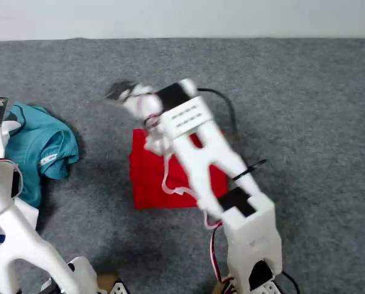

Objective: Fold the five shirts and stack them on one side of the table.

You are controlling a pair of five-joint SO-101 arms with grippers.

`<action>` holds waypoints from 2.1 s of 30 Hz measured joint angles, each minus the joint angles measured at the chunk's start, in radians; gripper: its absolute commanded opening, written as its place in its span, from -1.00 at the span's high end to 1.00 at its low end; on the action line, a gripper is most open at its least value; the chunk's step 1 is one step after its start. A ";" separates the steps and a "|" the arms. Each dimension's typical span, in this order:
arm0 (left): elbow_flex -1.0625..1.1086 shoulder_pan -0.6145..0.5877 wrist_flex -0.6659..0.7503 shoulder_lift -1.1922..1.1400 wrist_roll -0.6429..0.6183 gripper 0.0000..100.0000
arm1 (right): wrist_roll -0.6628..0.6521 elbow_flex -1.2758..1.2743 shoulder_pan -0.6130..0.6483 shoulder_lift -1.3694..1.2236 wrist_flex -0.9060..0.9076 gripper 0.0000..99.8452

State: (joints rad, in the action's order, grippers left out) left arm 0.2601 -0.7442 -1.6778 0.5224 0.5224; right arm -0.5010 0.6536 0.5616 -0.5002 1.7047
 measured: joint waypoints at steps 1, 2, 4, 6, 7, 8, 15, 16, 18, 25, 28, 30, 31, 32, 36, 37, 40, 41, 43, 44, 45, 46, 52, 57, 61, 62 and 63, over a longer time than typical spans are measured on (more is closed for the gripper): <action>0.000 0.005 0.000 0.000 0.000 0.99 | -0.005 0.000 -0.029 -0.020 -0.021 0.98; 0.000 0.012 0.000 0.000 0.000 0.99 | -0.006 0.000 -0.049 -0.048 -0.034 0.98; 0.000 0.031 0.000 0.000 0.000 0.99 | -0.008 0.000 -0.054 -0.110 -0.035 0.98; 0.000 0.041 0.000 0.000 0.000 0.99 | -0.008 0.000 -0.020 -0.152 -0.008 0.98; 0.000 0.044 0.000 0.000 0.000 0.99 | -0.008 0.000 0.002 -0.163 0.023 0.98; 0.000 0.049 0.000 0.000 0.000 0.99 | -0.008 -0.005 0.031 -0.166 0.048 0.98; 0.000 0.049 0.000 0.000 0.000 0.99 | 0.014 -0.187 0.180 -0.117 0.051 0.98; 0.000 0.049 0.000 0.000 0.000 0.99 | 0.015 -0.242 0.189 -0.092 0.051 0.98; 0.000 0.049 0.000 0.000 0.000 0.99 | 0.017 -0.373 0.195 -0.044 0.051 0.98; 0.000 0.049 0.000 0.000 0.000 0.99 | 0.018 -0.497 0.193 0.112 0.051 0.98; 0.000 0.049 0.000 0.000 0.000 0.99 | 0.020 -0.393 0.193 0.141 0.051 0.98; 0.000 0.049 0.000 0.000 0.000 0.99 | 0.021 -0.304 0.193 0.141 0.046 0.98; 0.000 0.049 0.000 0.000 0.000 0.99 | 0.025 -0.267 0.193 0.141 0.040 0.98; 0.000 0.049 0.000 0.000 0.000 0.99 | 0.035 -0.238 0.193 0.137 0.028 0.98; 0.000 0.049 0.000 0.000 0.000 0.99 | 0.130 -0.190 0.222 0.041 -0.055 0.98; 0.000 0.049 0.000 0.000 0.000 0.99 | 0.150 -0.186 0.236 0.011 -0.066 0.98; 0.000 0.049 0.000 0.000 0.000 0.99 | 0.175 -0.186 0.284 -0.092 -0.075 0.98; 0.000 0.049 0.000 0.000 0.000 0.99 | 0.178 -0.186 0.296 -0.124 -0.075 0.98; 0.000 0.049 0.000 0.000 0.000 0.99 | 0.180 -0.186 0.319 -0.184 -0.071 0.98; 0.000 0.049 0.000 0.000 0.000 0.99 | 0.180 -0.186 0.325 -0.206 -0.068 0.98; 0.000 0.049 0.000 0.000 0.000 0.99 | 0.180 -0.186 0.330 -0.213 -0.068 0.98; 0.000 0.048 0.000 0.000 0.000 0.99 | 0.180 -0.173 0.330 -0.213 -0.058 0.98; 0.000 0.048 0.000 0.000 0.000 0.99 | 0.180 0.037 0.307 -0.193 0.021 0.98; 0.000 0.048 0.000 0.000 0.000 0.99 | 0.187 0.209 0.227 -0.124 0.051 0.98; 0.000 0.048 -0.002 0.000 -0.049 0.99 | 0.299 0.218 0.150 -0.049 0.052 0.98; 0.000 0.048 -0.006 0.000 -0.071 0.99 | 0.324 0.210 0.133 -0.023 0.052 0.98; -0.002 0.048 -0.015 0.000 -0.089 0.99 | 0.339 0.193 0.117 0.009 0.052 0.98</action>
State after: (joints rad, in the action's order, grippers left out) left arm 0.2585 -0.6966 -1.6932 0.5224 0.4335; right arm -0.1619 0.8470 0.6782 -0.4910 1.7568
